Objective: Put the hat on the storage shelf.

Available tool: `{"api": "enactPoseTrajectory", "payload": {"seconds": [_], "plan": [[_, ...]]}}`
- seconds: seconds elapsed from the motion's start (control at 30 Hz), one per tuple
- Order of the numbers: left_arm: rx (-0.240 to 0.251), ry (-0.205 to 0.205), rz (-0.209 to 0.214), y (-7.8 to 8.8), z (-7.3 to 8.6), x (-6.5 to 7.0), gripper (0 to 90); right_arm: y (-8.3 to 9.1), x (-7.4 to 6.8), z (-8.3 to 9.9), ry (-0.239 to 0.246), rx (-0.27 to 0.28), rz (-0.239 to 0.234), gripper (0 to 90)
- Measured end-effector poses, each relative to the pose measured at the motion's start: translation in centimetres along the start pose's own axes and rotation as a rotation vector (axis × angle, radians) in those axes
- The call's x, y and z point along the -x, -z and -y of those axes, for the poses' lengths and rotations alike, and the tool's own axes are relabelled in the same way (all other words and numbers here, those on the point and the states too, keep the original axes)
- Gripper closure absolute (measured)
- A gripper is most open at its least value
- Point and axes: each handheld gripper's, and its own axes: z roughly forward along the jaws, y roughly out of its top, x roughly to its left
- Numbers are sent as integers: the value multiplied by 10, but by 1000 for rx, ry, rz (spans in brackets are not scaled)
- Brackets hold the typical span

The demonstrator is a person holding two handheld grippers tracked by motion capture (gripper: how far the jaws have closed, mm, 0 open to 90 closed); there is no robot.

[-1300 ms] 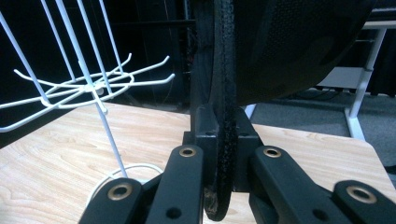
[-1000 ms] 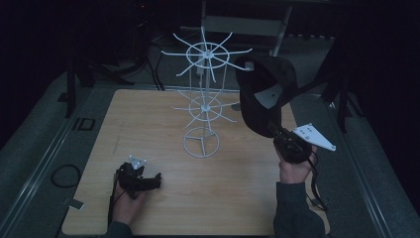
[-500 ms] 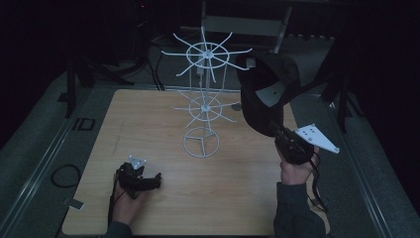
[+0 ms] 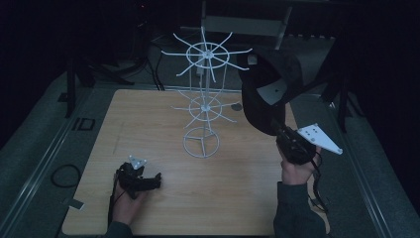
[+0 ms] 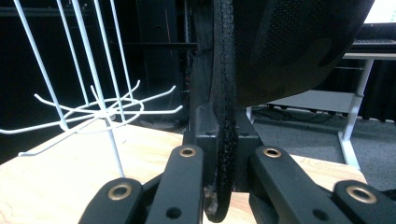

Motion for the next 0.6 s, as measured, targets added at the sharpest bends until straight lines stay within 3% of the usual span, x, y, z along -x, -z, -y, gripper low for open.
{"api": "enactPoseTrajectory", "payload": {"seconds": [0.6], "plan": [[-2,-1,0,0,0,0,2,3,-1,-5,3,24,5,855]]}}
